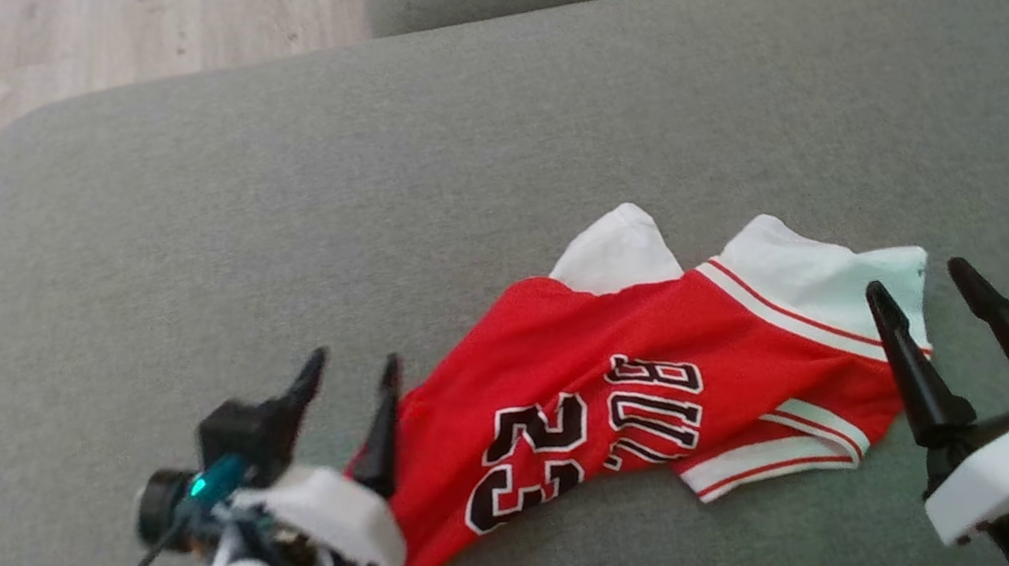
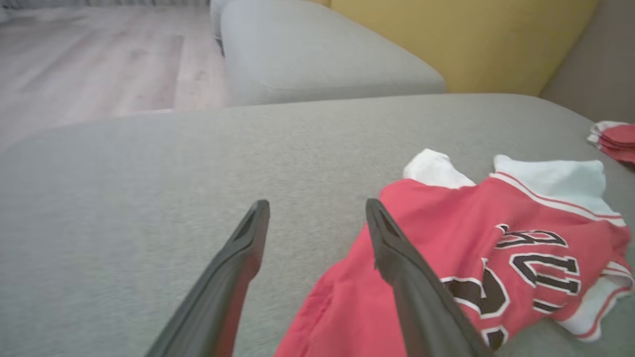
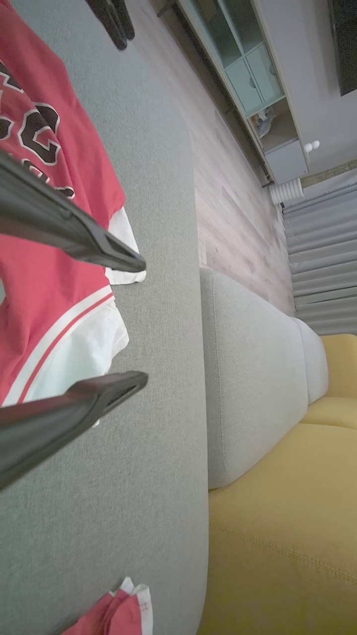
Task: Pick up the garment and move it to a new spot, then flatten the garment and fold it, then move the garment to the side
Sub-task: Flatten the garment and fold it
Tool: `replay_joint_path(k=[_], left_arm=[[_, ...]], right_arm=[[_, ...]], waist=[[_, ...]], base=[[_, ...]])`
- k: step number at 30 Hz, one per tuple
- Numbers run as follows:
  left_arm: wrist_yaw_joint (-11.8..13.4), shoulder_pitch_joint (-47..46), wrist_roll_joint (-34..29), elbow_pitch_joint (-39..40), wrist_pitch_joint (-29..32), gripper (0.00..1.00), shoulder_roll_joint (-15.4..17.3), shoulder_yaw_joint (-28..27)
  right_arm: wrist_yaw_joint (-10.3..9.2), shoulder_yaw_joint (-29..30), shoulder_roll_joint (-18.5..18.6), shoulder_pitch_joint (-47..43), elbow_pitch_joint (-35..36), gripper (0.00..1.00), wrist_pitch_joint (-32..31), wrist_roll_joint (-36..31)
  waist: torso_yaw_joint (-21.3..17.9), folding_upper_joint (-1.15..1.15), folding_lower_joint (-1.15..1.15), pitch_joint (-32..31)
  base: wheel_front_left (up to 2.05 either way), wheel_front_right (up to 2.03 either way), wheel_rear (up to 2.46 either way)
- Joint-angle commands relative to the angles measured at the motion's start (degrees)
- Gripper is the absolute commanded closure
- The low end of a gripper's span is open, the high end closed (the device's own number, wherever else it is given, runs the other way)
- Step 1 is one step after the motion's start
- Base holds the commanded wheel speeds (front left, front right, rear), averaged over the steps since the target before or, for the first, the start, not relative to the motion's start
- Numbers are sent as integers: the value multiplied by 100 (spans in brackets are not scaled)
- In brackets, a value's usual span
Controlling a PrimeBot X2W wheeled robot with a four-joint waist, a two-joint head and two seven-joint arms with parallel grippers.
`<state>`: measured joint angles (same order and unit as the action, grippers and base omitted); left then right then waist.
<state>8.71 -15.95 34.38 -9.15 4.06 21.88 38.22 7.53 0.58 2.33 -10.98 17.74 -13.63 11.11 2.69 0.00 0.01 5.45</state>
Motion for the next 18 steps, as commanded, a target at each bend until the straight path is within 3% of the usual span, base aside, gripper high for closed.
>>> replay_joint_path(k=[1, 8, 14, 15, 16, 18], left_arm=[[-147, -386, 109, -83, 99, 0, -20, -126], [-654, -707, 337, -1008, 373, 0, -319, 135], [-791, -815, 474, -1751, 733, 0, -393, 248], [-821, -842, 481, -1799, 740, 54, -405, 259], [-845, -871, 476, -1825, 694, 100, -410, 258], [-850, -934, 446, -1851, 562, 100, -405, 229]], right_arm=[[-4, -134, 54, 303, 179, 0, -2, 48], [-4, -115, 54, 383, 42, 0, 28, 80], [-4, -76, 54, 392, -33, 0, 95, 125], [-4, -70, 54, 398, -41, 0, 104, 130], [-4, -65, 54, 407, -48, 0, 113, 134], [-4, -50, 54, 422, -64, 0, 131, 143]], waist=[[-93, 0, -1, 76], [-288, 0, -1, 176], [-358, 0, -1, 238], [-358, 0, -1, 250], [-357, 0, -1, 261], [-343, 0, -1, 271]], base=[[0, 0, 0], [0, 0, 0], [0, 0, 0], [0, 0, 0], [0, 0, 0], [0, 0, 0]])
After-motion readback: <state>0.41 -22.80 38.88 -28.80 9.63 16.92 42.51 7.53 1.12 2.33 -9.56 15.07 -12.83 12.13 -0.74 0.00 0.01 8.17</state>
